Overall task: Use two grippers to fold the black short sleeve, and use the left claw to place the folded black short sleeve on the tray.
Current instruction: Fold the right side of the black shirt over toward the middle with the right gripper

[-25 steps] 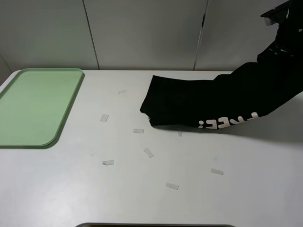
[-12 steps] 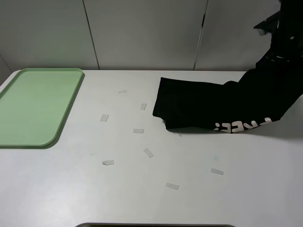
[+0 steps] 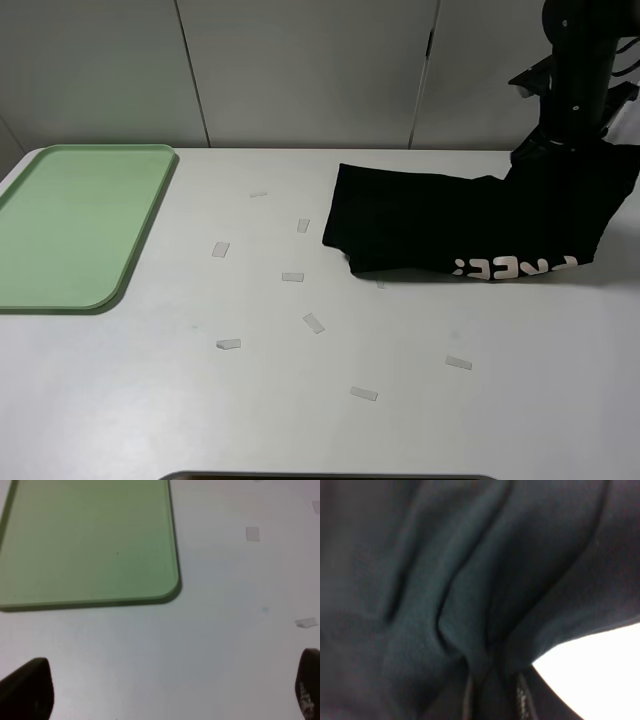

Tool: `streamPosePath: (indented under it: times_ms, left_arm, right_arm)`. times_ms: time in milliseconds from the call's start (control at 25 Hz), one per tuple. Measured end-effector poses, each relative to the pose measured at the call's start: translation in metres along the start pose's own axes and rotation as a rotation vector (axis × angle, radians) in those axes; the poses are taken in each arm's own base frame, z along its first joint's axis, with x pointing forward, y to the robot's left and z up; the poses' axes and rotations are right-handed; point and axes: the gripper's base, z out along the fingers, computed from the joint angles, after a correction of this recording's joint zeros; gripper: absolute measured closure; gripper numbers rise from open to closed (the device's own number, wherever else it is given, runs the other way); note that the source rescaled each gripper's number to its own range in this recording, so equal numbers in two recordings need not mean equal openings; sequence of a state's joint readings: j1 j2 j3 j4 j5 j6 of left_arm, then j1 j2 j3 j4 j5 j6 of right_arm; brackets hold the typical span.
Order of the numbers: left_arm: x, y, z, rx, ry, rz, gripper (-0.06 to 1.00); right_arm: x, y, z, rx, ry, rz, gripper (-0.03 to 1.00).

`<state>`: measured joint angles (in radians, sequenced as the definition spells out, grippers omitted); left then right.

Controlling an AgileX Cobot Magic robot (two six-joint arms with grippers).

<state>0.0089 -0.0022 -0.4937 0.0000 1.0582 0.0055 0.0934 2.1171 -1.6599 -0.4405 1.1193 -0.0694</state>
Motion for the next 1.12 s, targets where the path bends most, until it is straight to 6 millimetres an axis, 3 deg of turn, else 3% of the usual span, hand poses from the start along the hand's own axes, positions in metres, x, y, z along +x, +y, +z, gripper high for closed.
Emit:
streamPosePath:
  times_ms: [240, 320, 360, 480, 520, 600, 960, 1120]
  left_arm:
    - [0.000, 0.000, 0.000, 0.000, 0.000, 0.000, -0.01]
    - [0.000, 0.000, 0.000, 0.000, 0.000, 0.000, -0.01]
    - [0.000, 0.000, 0.000, 0.000, 0.000, 0.000, -0.01]
    - [0.000, 0.000, 0.000, 0.000, 0.000, 0.000, -0.01]
    - [0.000, 0.000, 0.000, 0.000, 0.000, 0.000, -0.01]
    - [0.000, 0.000, 0.000, 0.000, 0.000, 0.000, -0.01]
    - [0.000, 0.000, 0.000, 0.000, 0.000, 0.000, -0.01]
    - [0.000, 0.000, 0.000, 0.000, 0.000, 0.000, -0.01]
  right_arm:
    - [-0.011, 0.036, -0.006, -0.044, -0.019, -0.045, 0.82]
    - [-0.013, 0.045, -0.010, -0.048, -0.029, -0.045, 0.77]
    - [-0.014, 0.049, -0.011, -0.049, -0.032, -0.042, 0.67]
    - [-0.017, 0.059, -0.016, -0.053, -0.043, -0.018, 0.21]
    - [-0.018, 0.062, -0.018, -0.055, -0.043, -0.019, 0.11]
    - [-0.020, 0.066, -0.025, -0.064, -0.040, -0.006, 0.02]
    - [-0.041, 0.047, -0.078, -0.073, -0.179, 0.074, -0.03]
    - [-0.037, 0.032, -0.076, -0.061, -0.173, 0.105, -0.03]
